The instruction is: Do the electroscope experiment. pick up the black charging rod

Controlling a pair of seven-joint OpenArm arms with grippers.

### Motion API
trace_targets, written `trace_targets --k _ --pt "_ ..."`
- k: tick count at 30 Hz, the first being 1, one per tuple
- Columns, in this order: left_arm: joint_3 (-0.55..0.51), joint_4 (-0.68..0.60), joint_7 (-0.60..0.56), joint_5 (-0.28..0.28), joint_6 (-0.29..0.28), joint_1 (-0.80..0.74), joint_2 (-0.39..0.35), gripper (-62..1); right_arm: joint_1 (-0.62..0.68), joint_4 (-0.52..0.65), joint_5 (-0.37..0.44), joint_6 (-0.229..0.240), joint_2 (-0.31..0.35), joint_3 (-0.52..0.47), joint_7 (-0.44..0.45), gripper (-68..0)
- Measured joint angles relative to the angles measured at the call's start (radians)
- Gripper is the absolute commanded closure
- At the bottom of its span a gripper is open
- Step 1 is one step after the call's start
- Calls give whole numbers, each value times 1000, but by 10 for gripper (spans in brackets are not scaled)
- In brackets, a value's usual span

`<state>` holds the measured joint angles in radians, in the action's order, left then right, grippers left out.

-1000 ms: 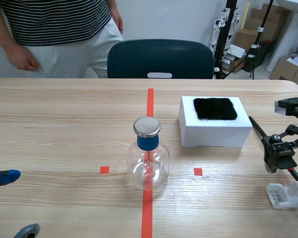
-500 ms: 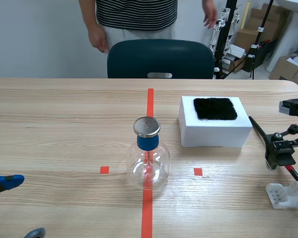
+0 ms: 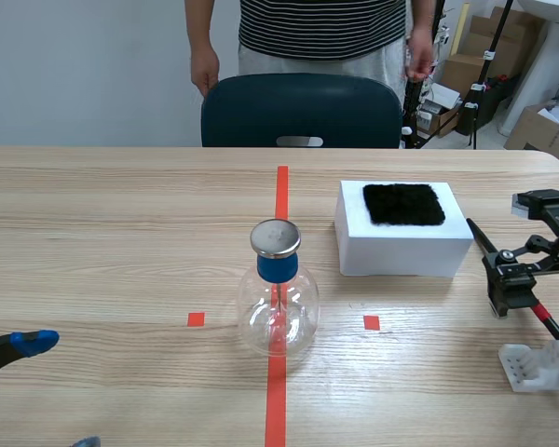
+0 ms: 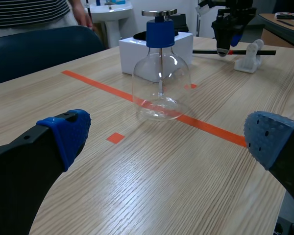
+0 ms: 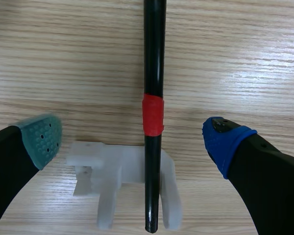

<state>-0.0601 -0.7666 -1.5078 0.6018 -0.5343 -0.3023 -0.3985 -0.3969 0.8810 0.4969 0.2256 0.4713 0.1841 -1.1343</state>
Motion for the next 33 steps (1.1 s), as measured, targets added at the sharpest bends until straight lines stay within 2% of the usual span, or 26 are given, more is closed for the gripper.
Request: trace_targets --k 9,33 --pt "-1 0 0 0 0 0 -1 -623 -20 -46 12 0 0 19 54 -573" --pt "-1 0 0 0 0 0 -1 -623 -18 -74 61 4 9 19 71 -573"
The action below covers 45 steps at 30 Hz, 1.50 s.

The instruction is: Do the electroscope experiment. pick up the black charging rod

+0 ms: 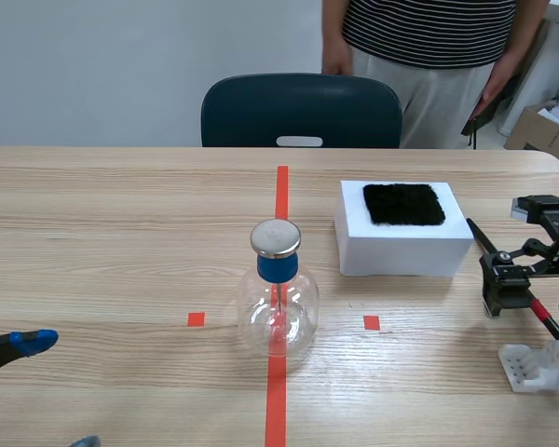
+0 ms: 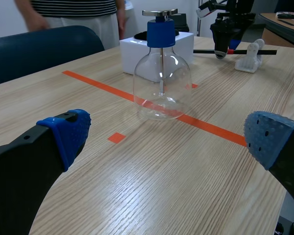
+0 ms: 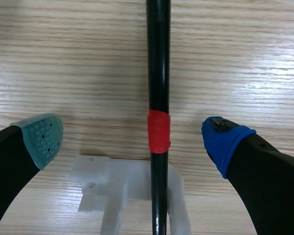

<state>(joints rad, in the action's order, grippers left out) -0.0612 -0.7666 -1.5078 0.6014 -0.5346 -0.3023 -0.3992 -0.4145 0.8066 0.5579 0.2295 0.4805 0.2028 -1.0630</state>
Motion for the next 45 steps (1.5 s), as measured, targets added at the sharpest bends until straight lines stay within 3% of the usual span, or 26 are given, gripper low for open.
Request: trace_targets --k 8,13,20,26,45 --pt "0 0 0 0 0 0 0 -623 0 -2 0 0 8 0 5 -568" --pt "0 0 0 0 0 0 0 -623 0 -4 -5 0 8 0 5 -444" --pt "0 0 0 0 0 0 0 -623 0 -4 -5 0 8 0 5 -418" --pt "0 0 0 0 0 0 0 -623 21 -5 -5 0 8 0 5 -303" --pt "0 0 0 0 0 0 0 -623 22 -5 -5 0 8 0 42 -283"
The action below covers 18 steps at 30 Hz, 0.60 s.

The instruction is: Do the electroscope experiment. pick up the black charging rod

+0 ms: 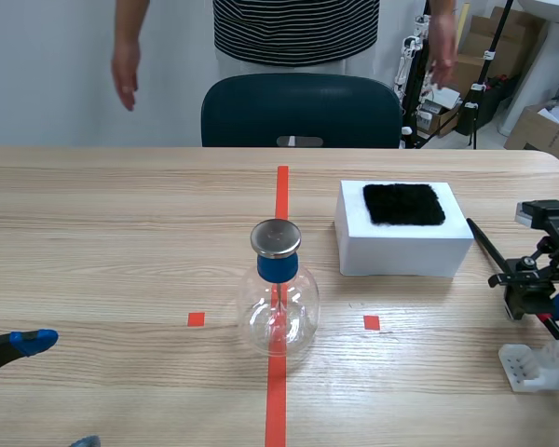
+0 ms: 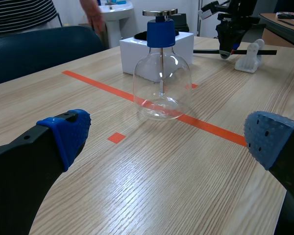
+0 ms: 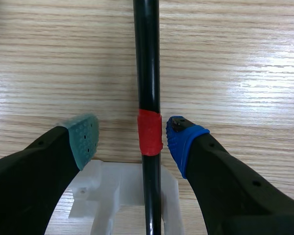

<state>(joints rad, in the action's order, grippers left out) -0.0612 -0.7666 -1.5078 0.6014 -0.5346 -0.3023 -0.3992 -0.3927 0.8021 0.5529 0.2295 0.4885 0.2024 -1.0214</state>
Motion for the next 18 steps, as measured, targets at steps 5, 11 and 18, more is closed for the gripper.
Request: trace_targets --k 5,11,18 --pt "0 0 0 0 0 0 0 -623 0 0 0 0 0 0 0 -196" --pt "0 0 0 0 0 0 0 -623 0 0 0 0 2 0 0 -135" --pt "0 0 0 0 0 0 0 -623 0 0 0 0 2 0 0 0"
